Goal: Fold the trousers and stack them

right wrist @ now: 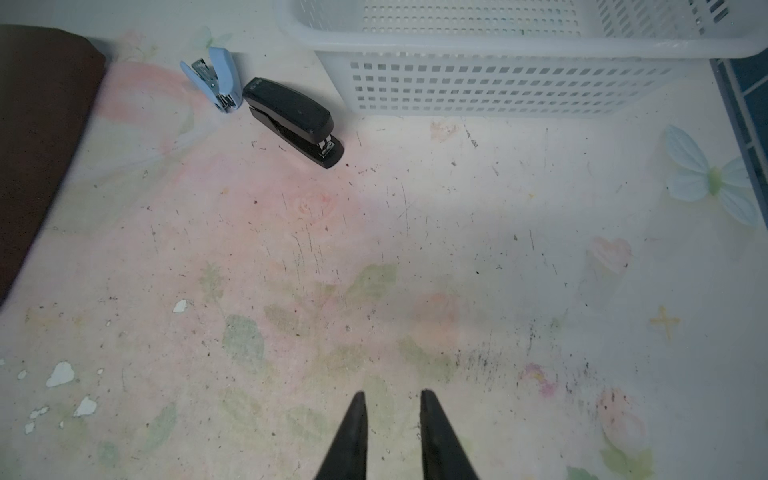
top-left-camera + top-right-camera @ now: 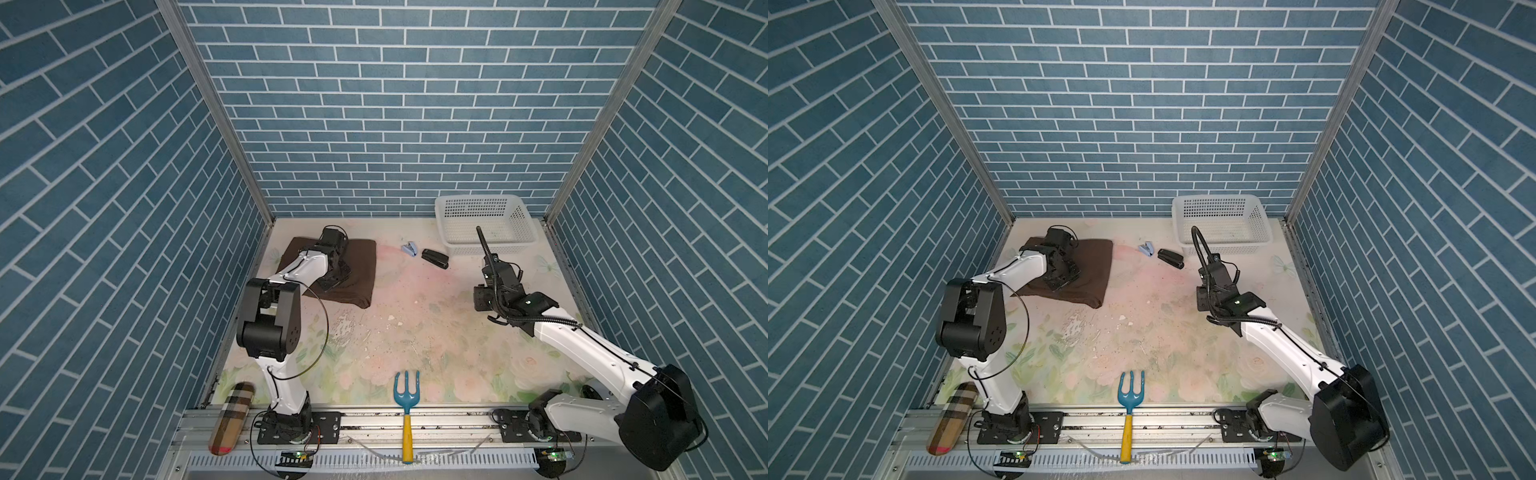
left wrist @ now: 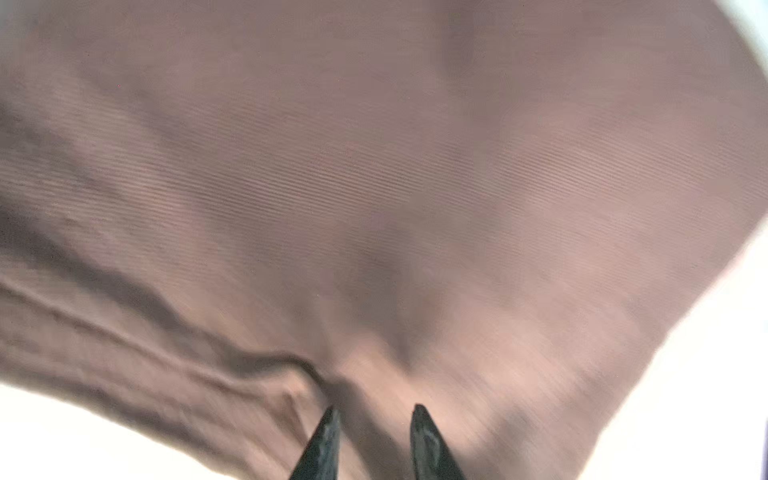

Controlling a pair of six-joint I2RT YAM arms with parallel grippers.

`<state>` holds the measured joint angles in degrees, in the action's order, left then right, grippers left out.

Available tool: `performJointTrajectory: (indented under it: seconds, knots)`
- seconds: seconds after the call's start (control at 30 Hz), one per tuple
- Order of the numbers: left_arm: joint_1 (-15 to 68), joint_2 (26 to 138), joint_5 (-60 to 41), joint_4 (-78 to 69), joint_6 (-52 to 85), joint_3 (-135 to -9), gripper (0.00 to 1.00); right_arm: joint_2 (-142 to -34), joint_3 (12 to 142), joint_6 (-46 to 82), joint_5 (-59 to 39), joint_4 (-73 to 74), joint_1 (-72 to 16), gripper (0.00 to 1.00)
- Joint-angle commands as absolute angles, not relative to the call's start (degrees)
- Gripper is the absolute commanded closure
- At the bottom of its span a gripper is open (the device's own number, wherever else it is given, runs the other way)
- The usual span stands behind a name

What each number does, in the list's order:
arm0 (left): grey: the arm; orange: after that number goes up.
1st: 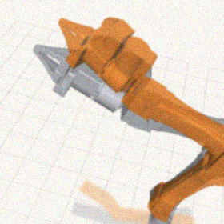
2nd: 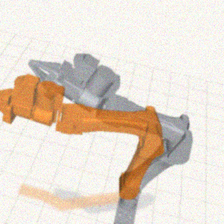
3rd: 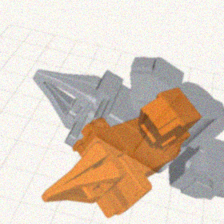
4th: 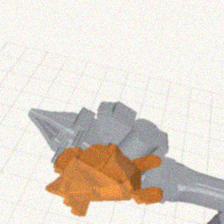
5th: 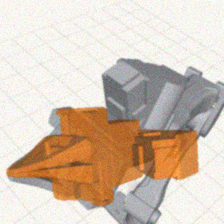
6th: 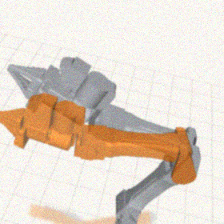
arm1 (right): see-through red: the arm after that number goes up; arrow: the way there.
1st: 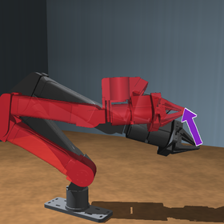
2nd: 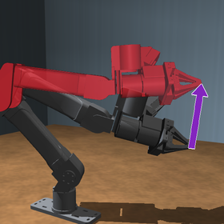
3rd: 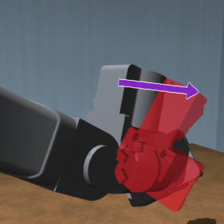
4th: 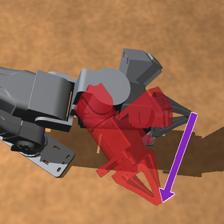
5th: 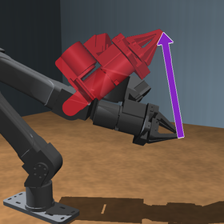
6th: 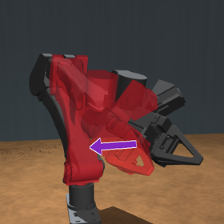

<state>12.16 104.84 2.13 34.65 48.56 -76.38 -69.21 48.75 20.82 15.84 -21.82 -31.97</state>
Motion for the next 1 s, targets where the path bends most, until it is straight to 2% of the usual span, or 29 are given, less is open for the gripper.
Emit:
performJointTrajectory:
  seconds: [0.0,0.17,0.33,0.5,0.7,0.97]
  knots:
    - [18.5,101.6,7.7,38.8,45.9,-79.2,0.63,-69.5,47.2,21.4,15.3,-21.5,-31.4,0.75]
    - [23.7,104.2,8.1,39.4,45.2,-79.8,0.6,-72.9,49.6,22.2,13.0,-22.5,-30.9,0.83]
    - [24.8,107.9,5.6,39.0,45.0,-80.0,0.65,-73.8,49.3,24.8,9.2,-20.3,-30.8,0.81]
    - [24.8,109.2,5.1,35.3,44.7,-76.7,0.64,-76.9,53.0,24.6,9.1,-23.6,-30.8,0.84]
    - [22.8,113.5,5.9,36.8,42.0,-78.0,0.71,-78.3,53.4,28.5,8.6,-22.8,-30.7,0.83]
    - [14.8,113.9,4.1,34.1,38.6,-75.7,0.71,-81.7,57.0,29.4,8.1,-24.6,-30.6,0.86]
